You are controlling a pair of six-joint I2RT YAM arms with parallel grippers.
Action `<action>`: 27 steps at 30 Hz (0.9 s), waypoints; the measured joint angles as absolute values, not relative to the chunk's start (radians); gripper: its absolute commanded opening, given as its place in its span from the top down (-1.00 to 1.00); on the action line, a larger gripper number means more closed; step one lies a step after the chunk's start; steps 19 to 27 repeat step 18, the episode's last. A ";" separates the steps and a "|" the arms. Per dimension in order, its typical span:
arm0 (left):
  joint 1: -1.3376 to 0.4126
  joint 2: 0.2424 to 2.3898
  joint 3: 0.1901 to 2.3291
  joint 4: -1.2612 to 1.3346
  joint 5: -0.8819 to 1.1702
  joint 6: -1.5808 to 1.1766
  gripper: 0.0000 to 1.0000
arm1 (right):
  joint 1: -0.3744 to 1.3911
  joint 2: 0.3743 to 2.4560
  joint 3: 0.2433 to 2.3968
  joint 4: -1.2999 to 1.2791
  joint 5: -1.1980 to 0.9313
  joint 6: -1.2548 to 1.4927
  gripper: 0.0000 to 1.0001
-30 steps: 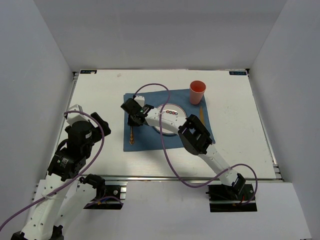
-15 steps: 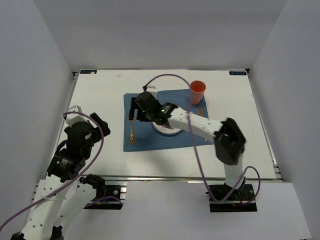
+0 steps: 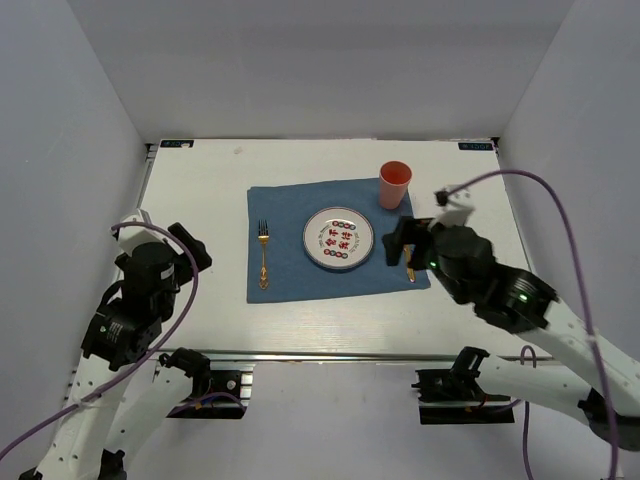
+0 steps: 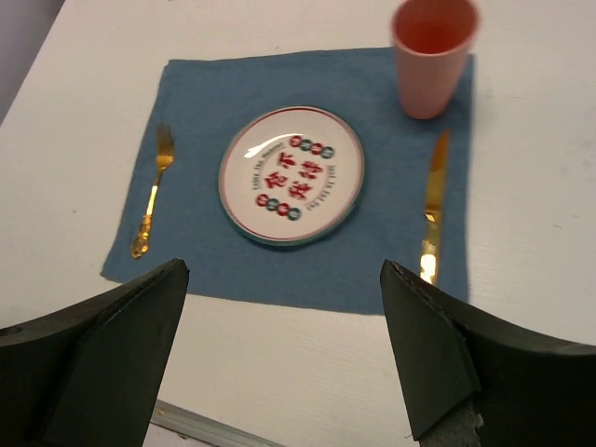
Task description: Set the dinner table for one person
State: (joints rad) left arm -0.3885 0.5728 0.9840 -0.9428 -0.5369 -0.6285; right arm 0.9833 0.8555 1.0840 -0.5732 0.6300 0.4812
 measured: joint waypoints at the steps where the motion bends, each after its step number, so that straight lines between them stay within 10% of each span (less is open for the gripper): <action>1: -0.389 0.583 1.002 -0.953 -0.540 -0.626 -0.96 | 0.984 0.812 1.085 -0.614 0.644 0.480 -0.79; 14: -0.387 0.603 1.184 -1.122 -0.446 -0.539 -0.96 | 0.984 0.624 1.242 -1.193 0.817 0.560 -0.79; 27: -0.381 0.632 1.207 -1.148 -0.396 -0.520 -0.96 | 0.984 0.622 1.242 -1.248 0.841 0.575 -0.79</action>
